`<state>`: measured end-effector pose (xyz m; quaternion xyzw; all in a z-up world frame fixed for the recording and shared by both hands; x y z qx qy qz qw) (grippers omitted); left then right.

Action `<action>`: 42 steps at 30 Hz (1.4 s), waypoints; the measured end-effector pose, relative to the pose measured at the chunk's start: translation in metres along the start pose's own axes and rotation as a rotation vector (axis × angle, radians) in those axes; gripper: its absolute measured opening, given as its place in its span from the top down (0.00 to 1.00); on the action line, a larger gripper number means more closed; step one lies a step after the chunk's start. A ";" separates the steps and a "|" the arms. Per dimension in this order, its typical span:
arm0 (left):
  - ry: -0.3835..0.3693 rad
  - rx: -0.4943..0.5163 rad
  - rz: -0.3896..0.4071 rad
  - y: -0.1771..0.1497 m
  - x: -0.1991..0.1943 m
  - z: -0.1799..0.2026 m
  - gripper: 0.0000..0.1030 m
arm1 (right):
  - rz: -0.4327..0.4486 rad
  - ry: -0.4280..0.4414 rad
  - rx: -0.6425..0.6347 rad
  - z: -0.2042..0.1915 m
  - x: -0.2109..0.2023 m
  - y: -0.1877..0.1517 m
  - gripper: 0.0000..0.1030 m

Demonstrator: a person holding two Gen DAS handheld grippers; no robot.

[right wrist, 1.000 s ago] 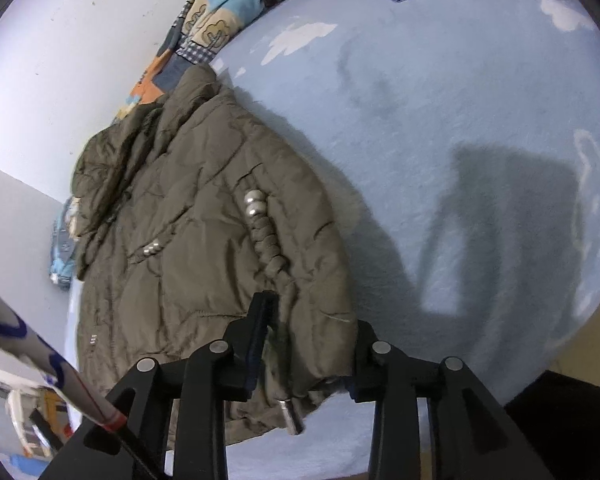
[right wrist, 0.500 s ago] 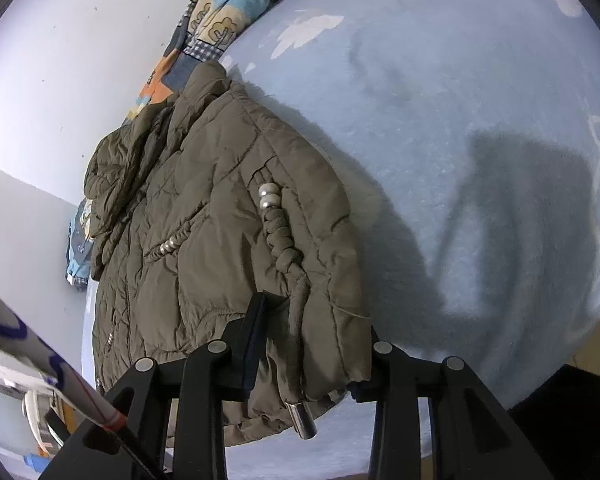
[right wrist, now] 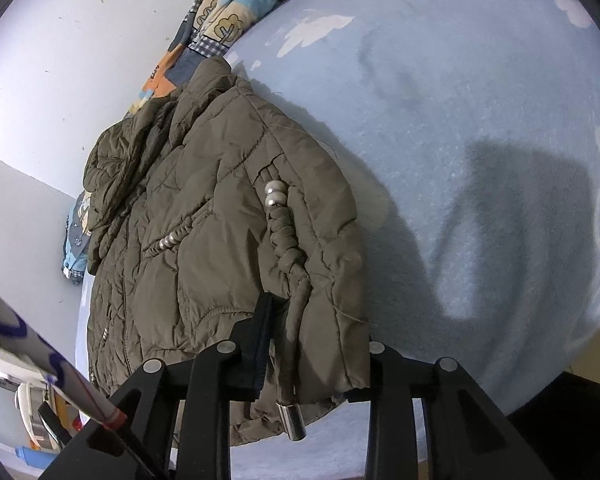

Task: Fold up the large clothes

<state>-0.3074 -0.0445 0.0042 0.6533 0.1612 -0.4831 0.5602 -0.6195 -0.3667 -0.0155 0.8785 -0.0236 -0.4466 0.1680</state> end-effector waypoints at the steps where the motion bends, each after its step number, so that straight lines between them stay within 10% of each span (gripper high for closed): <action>1: -0.001 -0.002 0.000 0.000 0.001 0.000 0.30 | 0.001 0.003 0.003 0.000 0.000 0.000 0.70; 15: 0.005 0.132 0.054 0.002 -0.016 0.019 0.72 | 0.018 0.000 -0.046 -0.001 -0.013 0.001 0.81; 42: 0.001 0.155 0.095 0.006 -0.025 0.024 0.77 | 0.073 -0.011 -0.131 -0.016 -0.025 0.001 0.85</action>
Point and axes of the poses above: each gripper's, at about its wrist camera, not at the fingertips, and x roughly the way its jaws point, z to its right, y to its top, the point moved 6 cm from there along x, roughly the way its jaws point, and after that the axes turned 2 degrees about -y, right-handed, at the moved point
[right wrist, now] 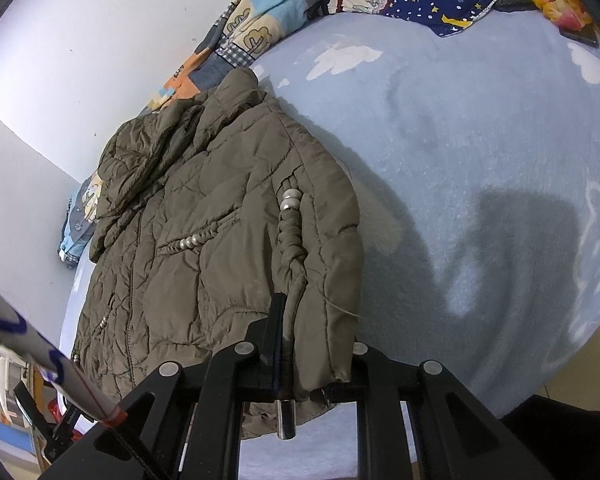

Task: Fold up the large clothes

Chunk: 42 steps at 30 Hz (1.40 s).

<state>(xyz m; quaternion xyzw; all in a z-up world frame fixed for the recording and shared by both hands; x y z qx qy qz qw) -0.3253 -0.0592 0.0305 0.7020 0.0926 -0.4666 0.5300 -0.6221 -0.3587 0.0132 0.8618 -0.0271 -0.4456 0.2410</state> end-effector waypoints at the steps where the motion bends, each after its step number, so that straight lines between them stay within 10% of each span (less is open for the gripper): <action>1: -0.001 -0.001 0.003 0.000 -0.001 0.000 0.78 | 0.007 0.005 -0.002 -0.001 -0.002 0.001 0.86; 42: -0.090 -0.012 0.151 0.049 -0.060 -0.009 0.81 | 0.143 0.210 -0.053 -0.027 -0.068 0.030 0.88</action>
Point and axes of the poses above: each gripper's, at about its wrist camera, not at the fingertips, and x roughly the way its jaws point, z to its right, y to its top, the point moved 6 cm from there along x, roughly the way its jaws point, and after that the axes turned 2 degrees about -y, right-handed, at the moved point
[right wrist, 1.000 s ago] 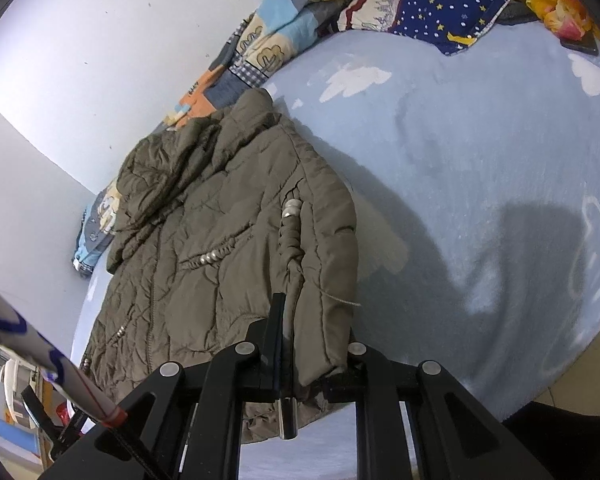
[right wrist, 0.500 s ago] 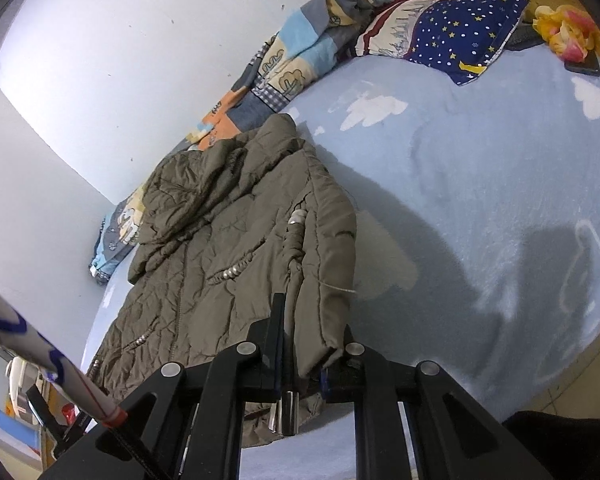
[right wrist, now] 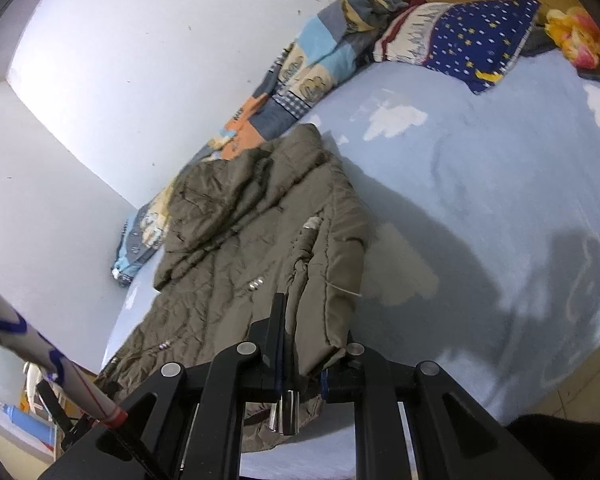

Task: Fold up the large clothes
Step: 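Lift the hem with both tools and fold it over toward the hood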

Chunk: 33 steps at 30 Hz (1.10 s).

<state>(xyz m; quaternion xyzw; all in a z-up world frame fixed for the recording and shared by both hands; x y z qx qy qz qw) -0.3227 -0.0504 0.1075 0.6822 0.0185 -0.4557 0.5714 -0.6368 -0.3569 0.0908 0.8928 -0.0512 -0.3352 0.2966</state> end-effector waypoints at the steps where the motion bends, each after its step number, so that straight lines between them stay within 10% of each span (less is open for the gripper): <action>1: -0.004 -0.001 0.004 0.005 0.000 0.001 0.81 | 0.004 0.007 -0.009 -0.004 -0.001 0.005 0.88; 20: -0.061 -0.072 0.093 0.183 0.026 -0.001 0.80 | 0.088 0.069 -0.110 -0.083 0.035 0.157 0.88; 33: 0.067 -0.044 0.082 0.315 0.188 0.006 0.73 | 0.050 -0.058 -0.153 -0.114 0.217 0.290 0.88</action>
Point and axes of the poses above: each gripper's, at about its wrist camera, not at the fingertips, and x roughly the way its jaws point, z to its right, y to its top, the point moved 6 cm from there along x, roughly the way its jaws point, and after that the axes turned 2 degrees about -y, right-handed, at the moved point
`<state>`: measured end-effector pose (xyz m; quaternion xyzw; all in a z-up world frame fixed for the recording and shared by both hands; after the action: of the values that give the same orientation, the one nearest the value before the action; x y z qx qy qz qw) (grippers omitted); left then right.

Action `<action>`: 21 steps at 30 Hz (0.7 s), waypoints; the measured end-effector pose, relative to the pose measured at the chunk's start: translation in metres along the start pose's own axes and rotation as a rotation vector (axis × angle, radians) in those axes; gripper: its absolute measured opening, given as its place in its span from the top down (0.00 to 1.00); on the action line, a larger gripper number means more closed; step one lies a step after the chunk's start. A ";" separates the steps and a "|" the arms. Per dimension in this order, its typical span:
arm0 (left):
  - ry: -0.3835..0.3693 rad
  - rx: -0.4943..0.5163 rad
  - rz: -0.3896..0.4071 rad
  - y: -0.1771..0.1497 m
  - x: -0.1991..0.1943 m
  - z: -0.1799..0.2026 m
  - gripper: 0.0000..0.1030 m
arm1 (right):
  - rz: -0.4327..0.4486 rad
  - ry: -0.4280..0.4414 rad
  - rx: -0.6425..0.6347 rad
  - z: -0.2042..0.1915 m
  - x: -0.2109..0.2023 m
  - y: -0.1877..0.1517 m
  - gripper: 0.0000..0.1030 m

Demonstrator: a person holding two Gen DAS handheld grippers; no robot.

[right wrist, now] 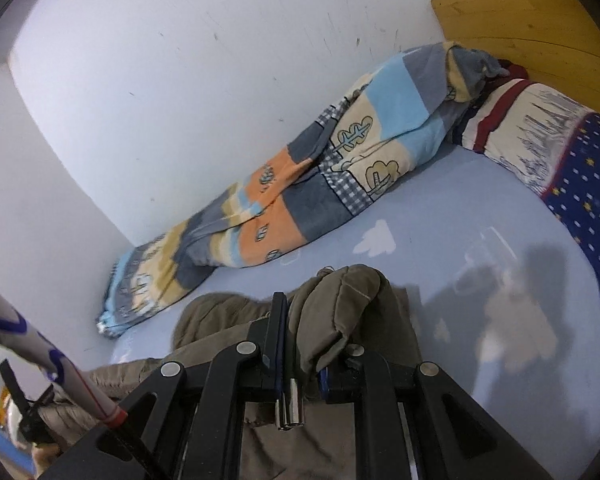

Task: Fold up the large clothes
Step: 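Lift the hem with both tools and fold it over toward the hood, then open both tools and release the folded hem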

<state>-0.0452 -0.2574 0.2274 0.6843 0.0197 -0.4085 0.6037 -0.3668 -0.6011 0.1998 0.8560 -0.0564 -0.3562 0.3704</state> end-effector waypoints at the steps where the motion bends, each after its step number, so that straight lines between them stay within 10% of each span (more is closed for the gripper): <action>1: 0.013 -0.001 0.000 0.004 0.010 -0.004 0.70 | -0.004 -0.017 -0.001 0.001 0.016 0.004 0.88; 12: 0.037 0.026 -0.030 0.014 0.072 -0.014 0.62 | -0.099 -0.199 0.008 0.052 0.163 0.004 0.87; 21: -0.113 0.160 -0.079 -0.021 0.086 0.082 0.62 | -0.132 0.026 0.139 0.065 0.137 0.019 0.63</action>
<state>-0.0426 -0.3606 0.1649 0.7050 -0.0199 -0.4701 0.5306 -0.3052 -0.7029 0.1043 0.8860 -0.0193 -0.3638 0.2867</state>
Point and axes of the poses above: each gripper's, at about its wrist camera, not at the fingertips, and x roughly the way its jaws point, z to its right, y to its top, the point moved 6 cm from there along x, roughly the way its jaws point, and after that the axes turned 2 degrees about -y, right-handed, at the moved point
